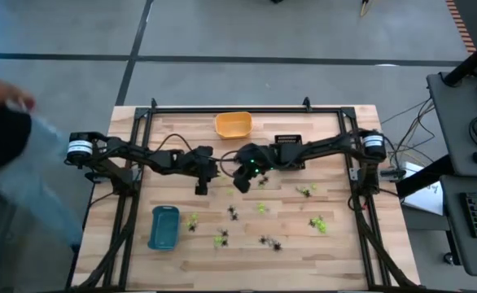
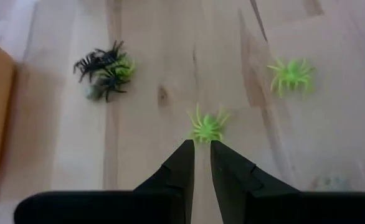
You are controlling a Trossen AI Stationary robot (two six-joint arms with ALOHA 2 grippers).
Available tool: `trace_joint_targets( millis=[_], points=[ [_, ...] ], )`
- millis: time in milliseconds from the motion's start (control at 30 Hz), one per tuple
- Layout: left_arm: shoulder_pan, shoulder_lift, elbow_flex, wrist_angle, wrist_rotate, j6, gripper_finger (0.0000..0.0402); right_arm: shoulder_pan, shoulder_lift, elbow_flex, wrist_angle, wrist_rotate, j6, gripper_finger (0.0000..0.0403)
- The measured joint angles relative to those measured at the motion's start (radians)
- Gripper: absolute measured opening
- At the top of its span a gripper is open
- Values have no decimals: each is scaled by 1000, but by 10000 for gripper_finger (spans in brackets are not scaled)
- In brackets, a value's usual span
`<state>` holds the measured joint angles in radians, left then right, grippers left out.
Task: Sort Halloween decoration
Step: Put the green spider toy into the blue bin
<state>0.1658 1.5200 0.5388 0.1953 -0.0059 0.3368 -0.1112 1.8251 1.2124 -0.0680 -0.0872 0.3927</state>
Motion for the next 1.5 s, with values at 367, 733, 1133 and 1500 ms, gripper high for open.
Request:
trace_joint_targets(
  millis=[367,733,1133,1500],
  points=[
    [3,48,-5,85,50,-5,36,2,94,-72,237,0,-424,9],
    [24,112,-1,123,45,-39,36,1,119,-124,350,0,-510,11],
    [31,118,-17,132,44,-66,36,1,208,-78,417,11,-480,127],
    [32,31,-22,109,42,-64,36,-10,200,-65,406,10,-399,210]
  ],
)
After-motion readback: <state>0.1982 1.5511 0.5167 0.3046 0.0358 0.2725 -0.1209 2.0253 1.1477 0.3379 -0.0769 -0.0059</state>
